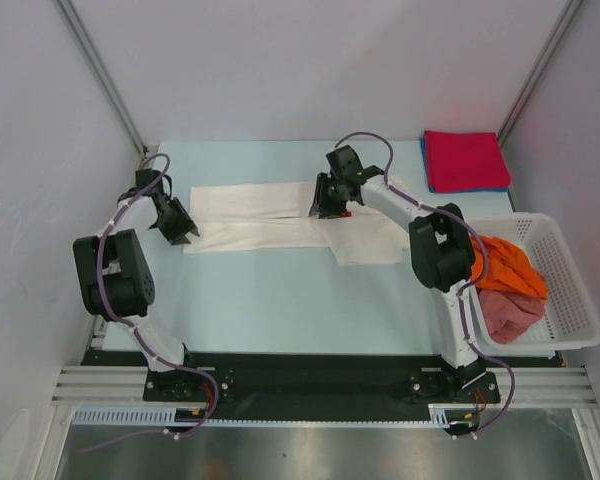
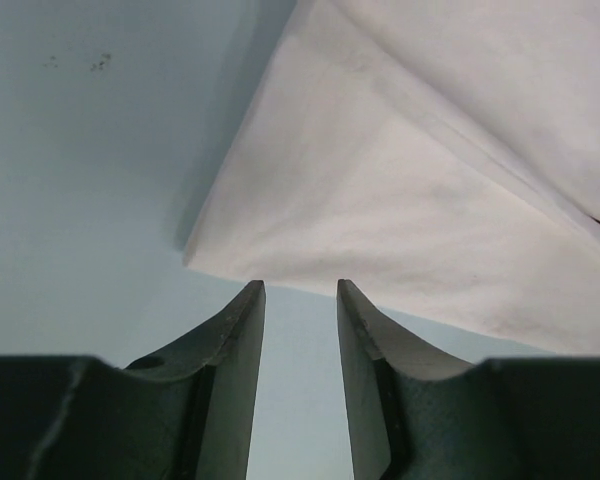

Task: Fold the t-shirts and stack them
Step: Fold the tshirt

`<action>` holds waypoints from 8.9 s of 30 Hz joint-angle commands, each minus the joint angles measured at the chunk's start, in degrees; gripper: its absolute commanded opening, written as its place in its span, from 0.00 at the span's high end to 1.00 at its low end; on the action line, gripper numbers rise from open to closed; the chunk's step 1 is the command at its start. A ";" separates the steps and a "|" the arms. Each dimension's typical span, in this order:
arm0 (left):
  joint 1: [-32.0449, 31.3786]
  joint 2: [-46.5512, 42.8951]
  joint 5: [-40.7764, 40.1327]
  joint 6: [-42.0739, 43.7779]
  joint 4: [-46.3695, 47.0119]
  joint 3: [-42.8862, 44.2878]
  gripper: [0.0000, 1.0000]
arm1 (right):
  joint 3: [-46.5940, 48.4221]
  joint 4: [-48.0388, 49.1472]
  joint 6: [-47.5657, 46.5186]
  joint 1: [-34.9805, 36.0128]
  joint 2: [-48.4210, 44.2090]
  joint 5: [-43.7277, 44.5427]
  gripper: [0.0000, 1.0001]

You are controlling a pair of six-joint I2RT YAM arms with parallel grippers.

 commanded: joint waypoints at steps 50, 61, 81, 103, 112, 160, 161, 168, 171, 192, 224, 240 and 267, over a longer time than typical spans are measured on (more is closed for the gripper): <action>-37.47 0.27 12.91 -13.52 22.79 -2.92 0.46 | -40.04 -1.56 -7.38 -23.48 -32.16 -11.51 0.50; -44.51 16.54 9.48 -21.60 24.22 7.20 0.44 | -43.74 0.47 -7.65 -27.28 -30.50 -14.77 0.43; -45.13 20.33 12.11 -24.42 21.04 8.16 0.52 | -44.89 3.81 -7.21 -27.37 -23.47 -13.63 0.47; -43.46 19.70 13.87 -22.48 15.95 24.06 1.00 | -28.73 -0.67 -2.37 -27.28 -22.41 -15.91 1.00; -38.89 26.39 16.15 -27.93 17.44 33.47 1.00 | -14.24 -1.99 -2.64 -28.60 -11.35 -20.12 1.00; -33.26 34.65 20.20 -36.37 21.66 48.77 0.97 | 16.29 -4.89 1.14 -31.23 9.23 -27.60 1.00; -33.26 34.57 20.72 -36.37 21.66 48.68 0.97 | 15.85 -5.15 1.23 -31.23 9.14 -27.69 1.00; -33.70 29.92 22.66 -34.27 21.31 41.31 0.97 | 9.97 -7.18 1.14 -31.23 3.97 -28.13 1.00; -33.96 27.80 23.62 -33.13 21.22 37.71 0.97 | 3.84 -5.95 1.14 -31.15 -0.07 -28.48 1.00; -37.04 21.65 26.18 -31.28 21.92 28.73 0.96 | -10.08 -6.65 -1.41 -32.64 -9.14 -29.27 1.00; -30.28 35.64 20.39 -27.97 12.64 51.41 0.48 | 17.41 -10.50 -0.24 -34.30 9.85 -25.16 0.55; -34.57 18.39 16.24 -12.65 6.72 31.55 0.59 | -19.10 -10.70 -7.74 -29.31 -14.84 -19.17 0.54; -17.45 1.97 15.10 -1.57 4.43 2.64 0.49 | -18.25 -15.97 -15.64 -29.48 -9.92 -3.43 0.40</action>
